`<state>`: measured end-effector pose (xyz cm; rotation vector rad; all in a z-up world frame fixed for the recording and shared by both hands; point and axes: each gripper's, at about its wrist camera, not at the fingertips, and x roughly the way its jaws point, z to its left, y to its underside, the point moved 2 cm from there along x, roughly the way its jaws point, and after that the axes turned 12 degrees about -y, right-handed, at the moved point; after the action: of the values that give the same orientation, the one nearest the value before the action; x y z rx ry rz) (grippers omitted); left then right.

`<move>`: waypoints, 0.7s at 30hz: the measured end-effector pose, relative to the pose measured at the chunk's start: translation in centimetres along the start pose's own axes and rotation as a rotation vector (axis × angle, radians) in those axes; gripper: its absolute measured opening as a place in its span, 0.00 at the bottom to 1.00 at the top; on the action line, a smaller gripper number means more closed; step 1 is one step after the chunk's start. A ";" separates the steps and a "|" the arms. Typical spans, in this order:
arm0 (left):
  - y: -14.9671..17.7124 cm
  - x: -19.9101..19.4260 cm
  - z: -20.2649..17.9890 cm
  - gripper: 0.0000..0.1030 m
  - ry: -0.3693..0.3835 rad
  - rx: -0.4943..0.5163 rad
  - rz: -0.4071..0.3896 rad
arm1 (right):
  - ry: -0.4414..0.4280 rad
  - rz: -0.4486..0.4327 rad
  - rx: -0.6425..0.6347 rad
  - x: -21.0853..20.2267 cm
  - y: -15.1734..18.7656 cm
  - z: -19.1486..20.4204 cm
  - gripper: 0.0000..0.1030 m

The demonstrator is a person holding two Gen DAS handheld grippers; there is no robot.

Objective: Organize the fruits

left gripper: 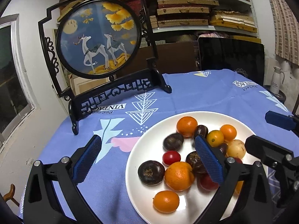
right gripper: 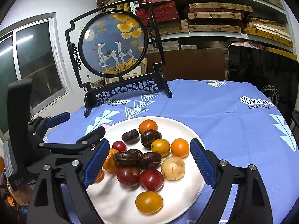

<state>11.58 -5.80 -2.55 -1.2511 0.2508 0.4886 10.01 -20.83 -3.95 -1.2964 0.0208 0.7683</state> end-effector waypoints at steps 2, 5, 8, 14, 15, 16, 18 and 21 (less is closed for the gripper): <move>0.0 -0.1 0.1 0.95 -0.004 0.000 -0.012 | 0.001 -0.020 -0.004 -0.3 -0.1 0.1 0.86; 0.0 -0.1 0.3 0.95 0.013 -0.013 -0.008 | -0.003 -0.040 -0.006 -0.7 -0.3 0.1 0.86; 0.0 0.0 0.3 0.95 0.019 -0.016 -0.005 | -0.007 -0.040 -0.008 -0.7 -0.3 0.2 0.86; 0.0 0.0 0.0 0.95 0.033 -0.013 -0.006 | -0.010 -0.038 -0.008 -0.6 -0.3 0.2 0.87; 0.0 0.0 0.0 0.95 0.036 -0.012 -0.005 | -0.009 -0.038 -0.007 -0.6 -0.2 0.2 0.87; 0.1 0.0 0.0 0.95 0.041 -0.012 -0.004 | -0.010 -0.037 -0.007 -0.6 -0.2 0.2 0.87; 0.2 -0.1 -0.1 0.95 0.064 -0.012 -0.002 | -0.009 -0.036 -0.007 -0.6 -0.2 0.2 0.87; 0.2 -0.5 0.0 0.95 0.075 -0.020 -0.006 | -0.009 -0.037 -0.007 -0.6 -0.3 0.2 0.87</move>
<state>11.03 -5.86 -2.55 -1.2904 0.3066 0.4404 9.67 -20.99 -3.43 -1.2968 -0.0131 0.7437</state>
